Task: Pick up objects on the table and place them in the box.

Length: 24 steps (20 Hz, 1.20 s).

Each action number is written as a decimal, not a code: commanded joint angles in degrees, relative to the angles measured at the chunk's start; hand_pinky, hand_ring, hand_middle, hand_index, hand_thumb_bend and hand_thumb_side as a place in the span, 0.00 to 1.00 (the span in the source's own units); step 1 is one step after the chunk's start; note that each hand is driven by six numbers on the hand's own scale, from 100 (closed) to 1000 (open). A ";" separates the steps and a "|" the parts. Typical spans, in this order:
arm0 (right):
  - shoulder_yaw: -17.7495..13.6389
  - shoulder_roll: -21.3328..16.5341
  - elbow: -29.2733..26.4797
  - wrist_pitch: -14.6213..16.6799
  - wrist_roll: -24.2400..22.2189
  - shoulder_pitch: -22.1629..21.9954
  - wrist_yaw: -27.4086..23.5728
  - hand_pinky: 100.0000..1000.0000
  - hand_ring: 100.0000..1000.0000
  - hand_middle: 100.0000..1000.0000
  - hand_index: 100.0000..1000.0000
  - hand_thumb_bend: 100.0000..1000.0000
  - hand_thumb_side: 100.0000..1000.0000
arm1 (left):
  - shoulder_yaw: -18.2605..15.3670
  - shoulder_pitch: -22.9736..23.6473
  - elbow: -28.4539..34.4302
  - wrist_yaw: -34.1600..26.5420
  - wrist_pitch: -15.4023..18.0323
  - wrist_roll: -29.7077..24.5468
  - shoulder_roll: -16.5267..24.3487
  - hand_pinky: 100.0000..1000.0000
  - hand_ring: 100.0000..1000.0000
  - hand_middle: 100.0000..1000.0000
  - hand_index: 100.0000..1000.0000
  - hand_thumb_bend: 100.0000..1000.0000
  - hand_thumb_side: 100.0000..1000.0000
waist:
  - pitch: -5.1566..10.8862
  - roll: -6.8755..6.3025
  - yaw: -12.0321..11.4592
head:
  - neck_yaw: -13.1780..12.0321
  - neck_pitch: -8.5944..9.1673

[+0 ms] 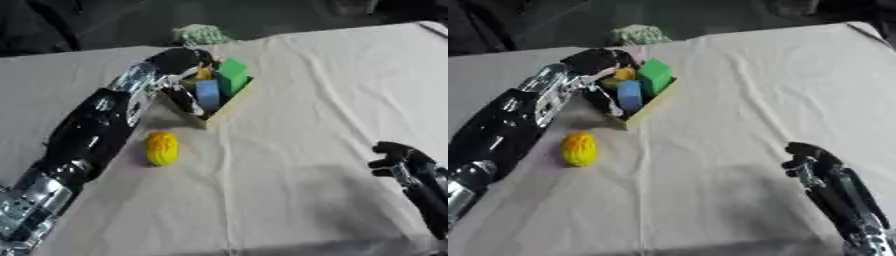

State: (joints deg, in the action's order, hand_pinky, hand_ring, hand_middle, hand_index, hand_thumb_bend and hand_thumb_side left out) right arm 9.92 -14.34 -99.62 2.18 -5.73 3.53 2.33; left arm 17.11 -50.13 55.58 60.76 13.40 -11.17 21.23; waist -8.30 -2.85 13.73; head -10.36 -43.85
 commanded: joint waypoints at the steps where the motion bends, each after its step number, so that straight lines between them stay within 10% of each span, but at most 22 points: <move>1: -0.46 -0.18 -0.56 -0.15 0.15 0.48 -0.15 0.66 0.66 0.73 0.79 0.00 0.61 | -0.57 -0.90 3.47 -1.78 -0.22 0.97 3.16 0.76 0.76 0.80 0.88 0.72 0.34 | 0.73 0.36 -0.26 | 0.49 -0.27; 7: -0.80 -0.46 -0.47 -0.23 0.43 0.17 0.27 0.66 0.66 0.73 0.79 0.00 0.61 | -0.85 1.26 11.26 -6.57 0.46 -2.19 9.78 0.73 0.69 0.71 0.82 0.57 0.27 | 1.05 -0.14 -1.58 | 1.51 -0.27; 15: -1.07 -0.84 -0.48 -0.09 0.64 0.02 0.74 0.66 0.66 0.73 0.79 0.00 0.60 | 6.66 8.97 17.09 -14.02 6.62 -9.61 18.82 0.74 0.70 0.72 0.82 0.32 0.05 | 1.38 -0.96 -2.22 | 1.65 -0.27; 17: -1.14 -0.85 -0.49 -0.09 0.72 0.04 0.78 0.66 0.66 0.73 0.79 0.00 0.60 | 8.89 10.56 18.17 -16.00 7.32 -11.59 19.96 0.74 0.71 0.72 0.83 0.42 0.00 | 1.37 -1.02 -2.17 | 1.51 -0.27; 18: -1.13 -0.84 -0.49 -0.09 0.72 0.05 0.78 0.66 0.66 0.73 0.79 0.00 0.60 | 9.71 11.22 18.70 -17.04 7.39 -12.63 20.26 0.74 0.71 0.72 0.83 0.30 0.01 | 1.36 -1.02 -2.16 | 1.51 -0.27; 24: -1.08 -0.80 -0.45 -0.13 0.65 0.04 0.80 0.66 0.66 0.73 0.79 0.00 0.60 | 12.18 12.60 22.27 -23.09 5.68 -18.67 20.83 0.74 0.72 0.73 0.84 0.30 0.00 | 1.40 -0.91 -2.16 | 1.39 -0.27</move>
State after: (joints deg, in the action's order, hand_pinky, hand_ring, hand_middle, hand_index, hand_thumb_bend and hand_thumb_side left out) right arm 9.20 -14.39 -99.59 2.02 -5.20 3.19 2.93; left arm 29.11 -36.86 76.34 39.05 19.34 -28.61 39.93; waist -7.70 -4.01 11.59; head -8.78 -43.85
